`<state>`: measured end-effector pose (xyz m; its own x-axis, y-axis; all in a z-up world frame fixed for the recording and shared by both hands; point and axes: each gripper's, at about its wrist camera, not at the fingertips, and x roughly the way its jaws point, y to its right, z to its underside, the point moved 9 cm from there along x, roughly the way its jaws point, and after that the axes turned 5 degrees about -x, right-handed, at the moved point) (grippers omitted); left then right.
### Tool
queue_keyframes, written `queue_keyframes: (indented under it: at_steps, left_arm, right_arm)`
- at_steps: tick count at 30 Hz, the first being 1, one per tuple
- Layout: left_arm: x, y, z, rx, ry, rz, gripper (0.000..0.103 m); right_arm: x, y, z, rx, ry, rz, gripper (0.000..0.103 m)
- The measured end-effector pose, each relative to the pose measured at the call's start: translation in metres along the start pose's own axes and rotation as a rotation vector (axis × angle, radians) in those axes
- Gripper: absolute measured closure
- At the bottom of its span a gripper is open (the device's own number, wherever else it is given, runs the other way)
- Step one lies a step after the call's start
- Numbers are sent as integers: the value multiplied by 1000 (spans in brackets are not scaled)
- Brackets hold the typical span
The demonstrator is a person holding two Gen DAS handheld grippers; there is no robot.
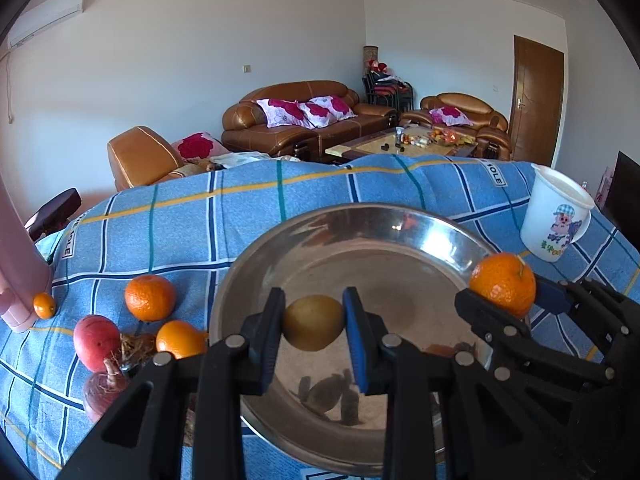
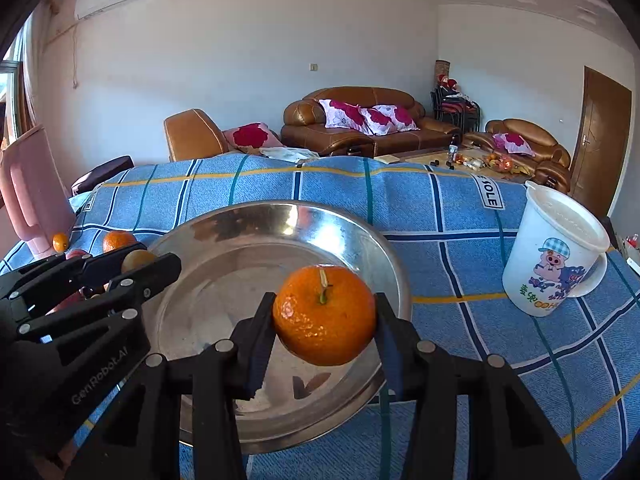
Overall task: Organize fruits
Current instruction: 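Carry the kiwi and tangerine into the steel bowl and open both tools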
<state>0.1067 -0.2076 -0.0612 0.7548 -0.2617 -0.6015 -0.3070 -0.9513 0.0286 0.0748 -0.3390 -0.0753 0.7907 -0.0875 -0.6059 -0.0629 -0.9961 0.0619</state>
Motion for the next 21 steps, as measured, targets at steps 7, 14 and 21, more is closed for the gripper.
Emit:
queue_keyframes:
  at_steps: [7, 14, 21]
  left_arm:
    - [8, 1, 5, 17, -21, -3, 72]
    - [18, 0, 9, 14, -53, -9, 72]
    - [25, 1, 14, 15, -91, 5, 72]
  right_arm:
    - [7, -5, 5, -3, -39, -20, 54]
    - [10, -11, 7, -16, -57, -28, 54]
    - [16, -9, 11, 3, -92, -35, 54]
